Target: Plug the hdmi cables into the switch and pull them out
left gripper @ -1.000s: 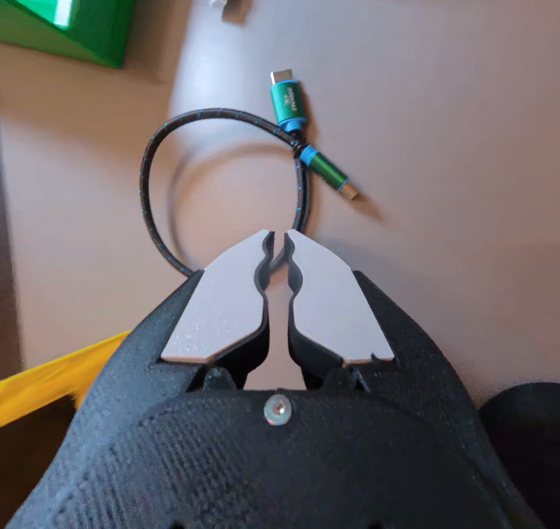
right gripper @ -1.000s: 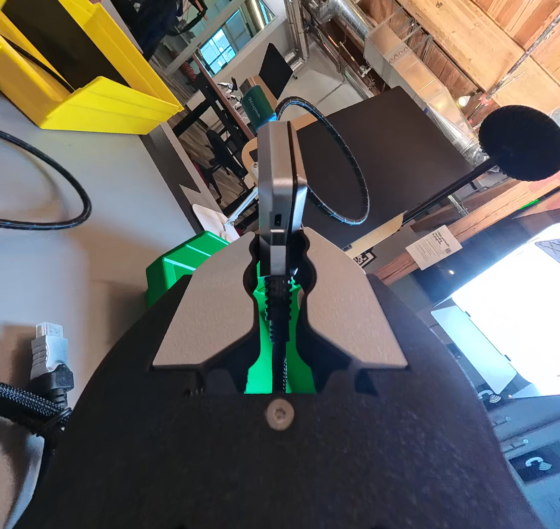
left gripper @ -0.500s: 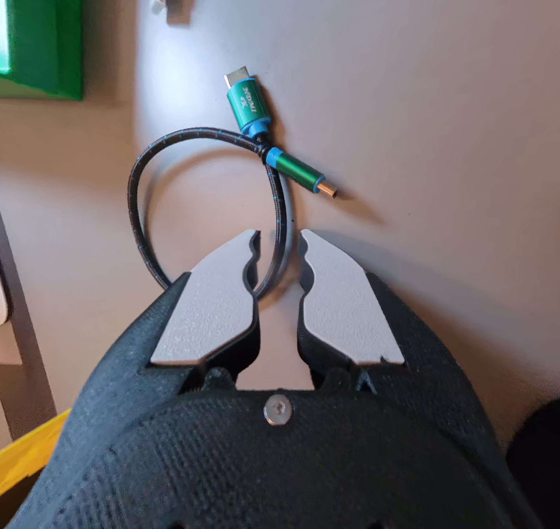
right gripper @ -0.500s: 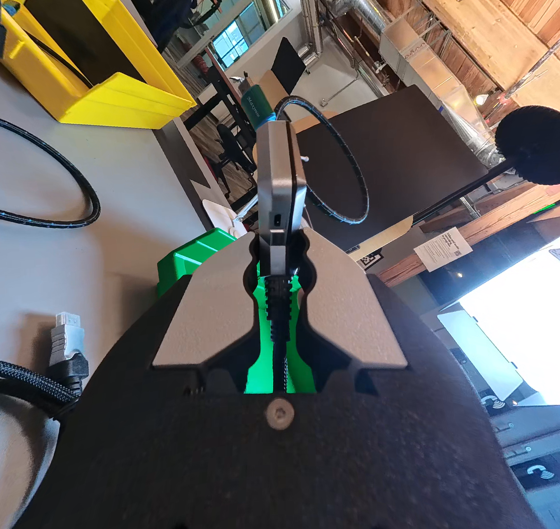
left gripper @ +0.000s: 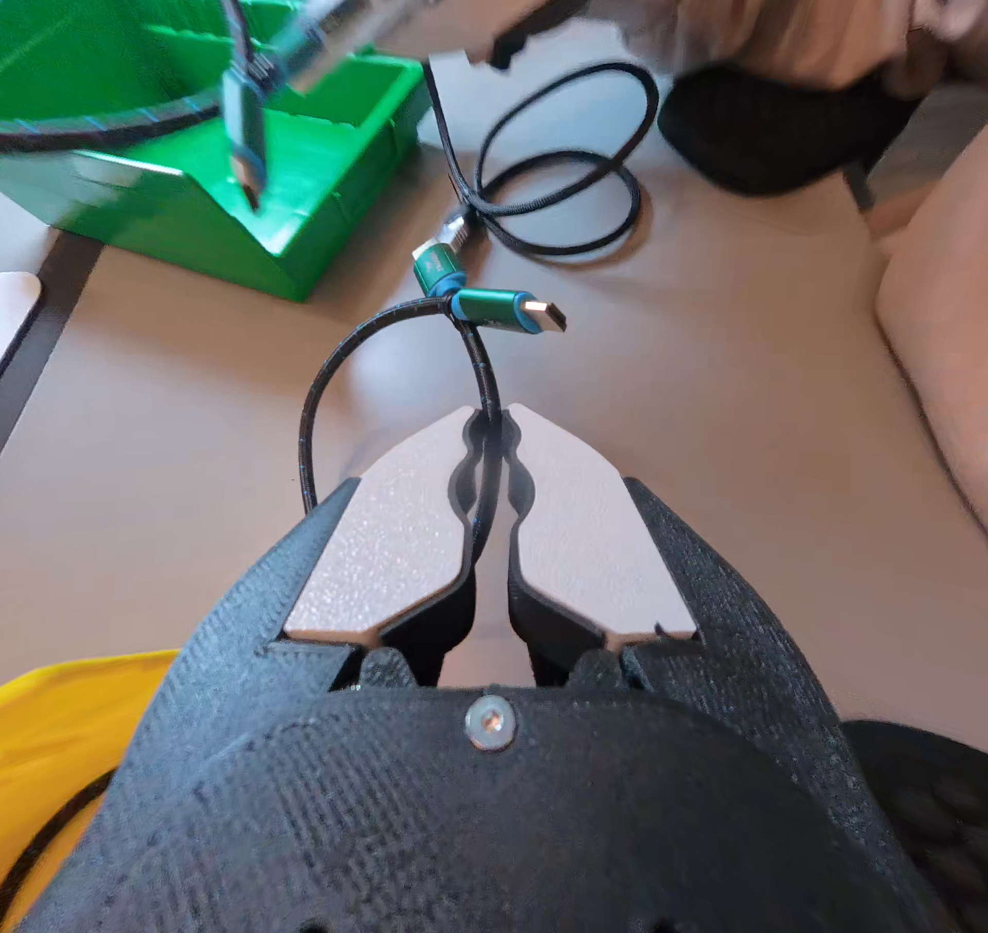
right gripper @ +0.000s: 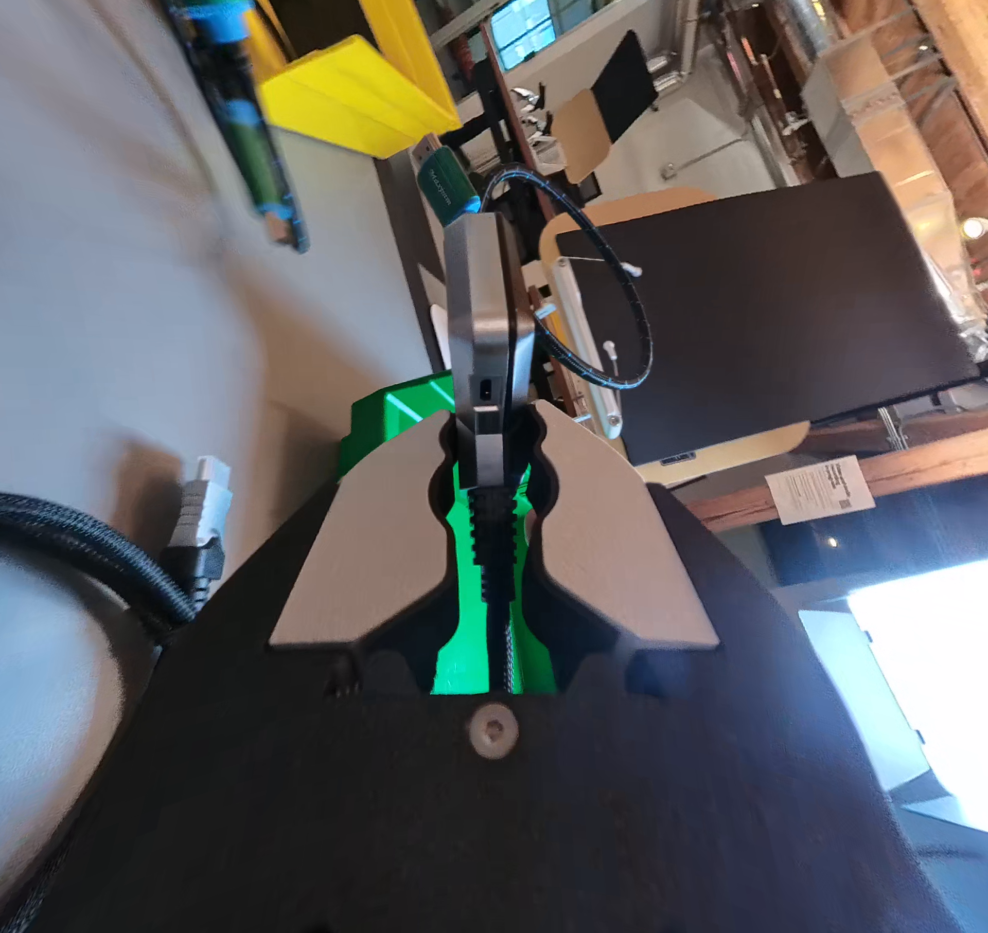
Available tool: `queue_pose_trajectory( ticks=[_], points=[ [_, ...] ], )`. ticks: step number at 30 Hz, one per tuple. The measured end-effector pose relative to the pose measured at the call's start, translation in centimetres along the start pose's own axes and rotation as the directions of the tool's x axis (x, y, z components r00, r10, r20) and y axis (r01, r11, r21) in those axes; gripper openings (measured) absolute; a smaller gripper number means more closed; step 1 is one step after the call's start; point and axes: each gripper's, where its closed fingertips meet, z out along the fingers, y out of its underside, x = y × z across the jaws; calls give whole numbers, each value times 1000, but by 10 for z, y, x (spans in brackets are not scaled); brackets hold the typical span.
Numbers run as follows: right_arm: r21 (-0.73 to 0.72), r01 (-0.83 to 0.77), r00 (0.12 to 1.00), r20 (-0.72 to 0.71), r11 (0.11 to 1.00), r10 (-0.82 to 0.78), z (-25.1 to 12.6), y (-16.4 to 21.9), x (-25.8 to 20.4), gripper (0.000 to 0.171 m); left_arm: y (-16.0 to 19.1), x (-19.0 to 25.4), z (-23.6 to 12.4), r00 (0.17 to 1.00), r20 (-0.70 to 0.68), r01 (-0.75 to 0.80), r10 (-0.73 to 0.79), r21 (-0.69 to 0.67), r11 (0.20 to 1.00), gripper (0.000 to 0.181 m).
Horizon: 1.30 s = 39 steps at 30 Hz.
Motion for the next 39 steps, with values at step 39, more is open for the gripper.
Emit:
queue_pose_trajectory(
  ticks=[39],
  points=[
    [16,-381,824,458,924,332,-6,-24,-65,23,19,5,-34,919,375,-62,121,-167,984,26]
  ],
)
